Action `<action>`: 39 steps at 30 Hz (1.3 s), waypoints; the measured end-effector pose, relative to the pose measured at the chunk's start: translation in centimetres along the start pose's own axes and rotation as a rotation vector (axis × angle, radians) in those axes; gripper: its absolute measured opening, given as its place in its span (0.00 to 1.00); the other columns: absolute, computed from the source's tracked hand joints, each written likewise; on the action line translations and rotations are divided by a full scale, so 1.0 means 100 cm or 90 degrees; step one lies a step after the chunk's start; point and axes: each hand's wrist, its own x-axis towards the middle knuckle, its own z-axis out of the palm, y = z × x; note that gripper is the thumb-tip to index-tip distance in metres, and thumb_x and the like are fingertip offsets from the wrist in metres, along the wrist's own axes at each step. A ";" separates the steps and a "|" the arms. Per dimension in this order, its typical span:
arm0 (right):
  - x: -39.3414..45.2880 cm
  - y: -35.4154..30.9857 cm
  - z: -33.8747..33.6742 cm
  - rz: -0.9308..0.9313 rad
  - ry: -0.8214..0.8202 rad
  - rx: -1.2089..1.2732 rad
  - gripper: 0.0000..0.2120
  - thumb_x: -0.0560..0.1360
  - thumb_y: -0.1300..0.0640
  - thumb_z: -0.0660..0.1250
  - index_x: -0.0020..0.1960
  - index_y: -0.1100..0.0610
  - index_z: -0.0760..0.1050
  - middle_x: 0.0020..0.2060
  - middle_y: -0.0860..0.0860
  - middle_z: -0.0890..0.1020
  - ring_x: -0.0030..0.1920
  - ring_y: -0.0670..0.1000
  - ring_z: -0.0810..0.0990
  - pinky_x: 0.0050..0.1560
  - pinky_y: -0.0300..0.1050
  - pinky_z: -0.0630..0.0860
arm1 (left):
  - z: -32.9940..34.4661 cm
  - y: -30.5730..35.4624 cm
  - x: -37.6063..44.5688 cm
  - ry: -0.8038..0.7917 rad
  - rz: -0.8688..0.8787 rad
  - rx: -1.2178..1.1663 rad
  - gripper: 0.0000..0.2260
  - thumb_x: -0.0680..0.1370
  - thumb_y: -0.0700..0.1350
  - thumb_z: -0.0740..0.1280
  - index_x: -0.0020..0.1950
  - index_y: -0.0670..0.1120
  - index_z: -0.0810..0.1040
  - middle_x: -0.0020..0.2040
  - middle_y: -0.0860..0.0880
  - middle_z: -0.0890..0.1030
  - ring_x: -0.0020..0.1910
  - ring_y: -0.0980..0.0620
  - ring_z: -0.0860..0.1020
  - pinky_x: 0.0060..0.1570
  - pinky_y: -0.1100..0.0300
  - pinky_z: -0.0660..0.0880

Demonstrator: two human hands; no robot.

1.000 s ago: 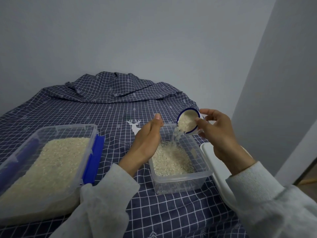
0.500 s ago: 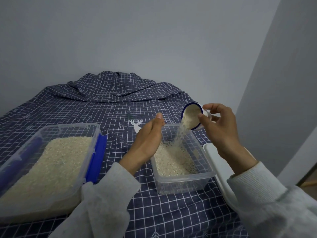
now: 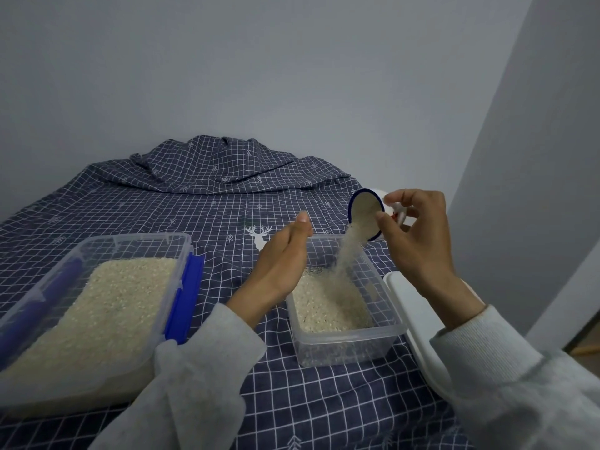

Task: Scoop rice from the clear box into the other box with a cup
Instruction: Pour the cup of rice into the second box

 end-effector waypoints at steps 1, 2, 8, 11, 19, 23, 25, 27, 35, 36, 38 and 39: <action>0.000 -0.001 0.000 -0.008 -0.001 0.002 0.11 0.74 0.60 0.72 0.51 0.49 0.75 0.54 0.47 0.69 0.49 0.35 0.76 0.46 0.28 0.75 | 0.000 0.000 0.000 -0.001 0.001 -0.001 0.40 0.68 0.76 0.43 0.67 0.53 0.71 0.66 0.55 0.75 0.65 0.57 0.70 0.65 0.54 0.62; -0.001 -0.001 0.000 -0.019 -0.002 0.004 0.11 0.73 0.60 0.72 0.51 0.49 0.75 0.54 0.48 0.69 0.49 0.32 0.75 0.45 0.26 0.74 | 0.000 0.001 0.000 0.000 0.001 -0.001 0.39 0.69 0.75 0.43 0.67 0.53 0.71 0.66 0.55 0.75 0.65 0.57 0.70 0.65 0.54 0.63; -0.002 -0.003 0.001 -0.086 0.003 -0.025 0.10 0.73 0.63 0.72 0.50 0.54 0.76 0.53 0.51 0.69 0.49 0.29 0.72 0.44 0.21 0.71 | -0.002 0.002 -0.002 0.000 0.001 -0.004 0.41 0.68 0.75 0.44 0.70 0.52 0.69 0.68 0.55 0.74 0.67 0.57 0.69 0.67 0.53 0.61; -0.003 -0.004 0.002 -0.116 0.000 -0.047 0.11 0.72 0.63 0.73 0.50 0.53 0.75 0.52 0.50 0.68 0.50 0.31 0.71 0.46 0.23 0.70 | -0.004 0.003 -0.002 0.003 0.007 -0.001 0.39 0.70 0.74 0.44 0.70 0.51 0.69 0.68 0.54 0.74 0.67 0.56 0.69 0.68 0.52 0.61; -0.009 -0.013 0.003 -0.196 -0.026 -0.088 0.11 0.72 0.64 0.72 0.49 0.53 0.75 0.51 0.48 0.67 0.53 0.52 0.71 0.51 0.46 0.77 | -0.006 0.003 -0.003 0.007 0.013 -0.004 0.41 0.68 0.75 0.43 0.69 0.51 0.70 0.67 0.53 0.74 0.66 0.56 0.70 0.66 0.54 0.61; -0.010 -0.012 0.003 -0.232 -0.039 -0.104 0.13 0.71 0.63 0.72 0.50 0.51 0.74 0.52 0.45 0.65 0.53 0.51 0.70 0.48 0.42 0.74 | -0.007 0.003 -0.003 0.009 0.015 -0.007 0.41 0.68 0.75 0.43 0.68 0.50 0.71 0.67 0.52 0.74 0.65 0.56 0.71 0.66 0.54 0.62; -0.010 -0.009 0.005 -0.233 -0.042 -0.127 0.13 0.71 0.61 0.73 0.51 0.50 0.73 0.53 0.45 0.66 0.54 0.49 0.68 0.48 0.38 0.73 | -0.008 0.004 -0.004 0.010 0.017 -0.009 0.41 0.68 0.75 0.43 0.68 0.50 0.71 0.67 0.52 0.75 0.65 0.56 0.71 0.66 0.54 0.62; -0.010 -0.006 0.008 -0.235 -0.045 -0.151 0.14 0.71 0.60 0.74 0.51 0.49 0.73 0.54 0.47 0.68 0.55 0.48 0.67 0.48 0.37 0.71 | -0.009 0.004 -0.004 0.010 0.020 -0.011 0.41 0.68 0.75 0.44 0.68 0.50 0.71 0.67 0.52 0.75 0.65 0.56 0.71 0.65 0.56 0.62; -0.013 -0.011 0.010 -0.195 -0.034 -0.109 0.14 0.71 0.62 0.74 0.48 0.48 0.73 0.53 0.49 0.69 0.53 0.50 0.70 0.50 0.39 0.74 | -0.015 0.006 -0.007 0.013 0.022 -0.016 0.39 0.70 0.74 0.44 0.68 0.51 0.71 0.66 0.53 0.75 0.65 0.57 0.71 0.65 0.56 0.62; -0.012 -0.013 0.009 -0.159 -0.026 -0.076 0.13 0.71 0.62 0.74 0.48 0.50 0.73 0.52 0.48 0.69 0.52 0.49 0.72 0.50 0.39 0.75 | -0.017 0.007 -0.008 0.014 0.022 -0.019 0.38 0.70 0.74 0.44 0.68 0.51 0.71 0.66 0.54 0.75 0.65 0.57 0.71 0.65 0.56 0.62; -0.010 -0.016 0.008 -0.068 -0.014 -0.021 0.10 0.72 0.62 0.73 0.49 0.53 0.75 0.53 0.50 0.70 0.50 0.45 0.75 0.50 0.37 0.78 | -0.022 0.008 -0.009 0.017 0.024 -0.024 0.38 0.70 0.74 0.44 0.68 0.51 0.71 0.66 0.54 0.75 0.65 0.58 0.71 0.63 0.59 0.62; -0.009 -0.018 0.010 -0.027 -0.008 -0.002 0.09 0.72 0.61 0.73 0.49 0.53 0.76 0.55 0.51 0.71 0.50 0.44 0.76 0.50 0.37 0.78 | -0.026 0.008 -0.010 0.021 0.027 -0.024 0.39 0.70 0.74 0.44 0.68 0.52 0.71 0.66 0.54 0.75 0.65 0.58 0.71 0.61 0.60 0.61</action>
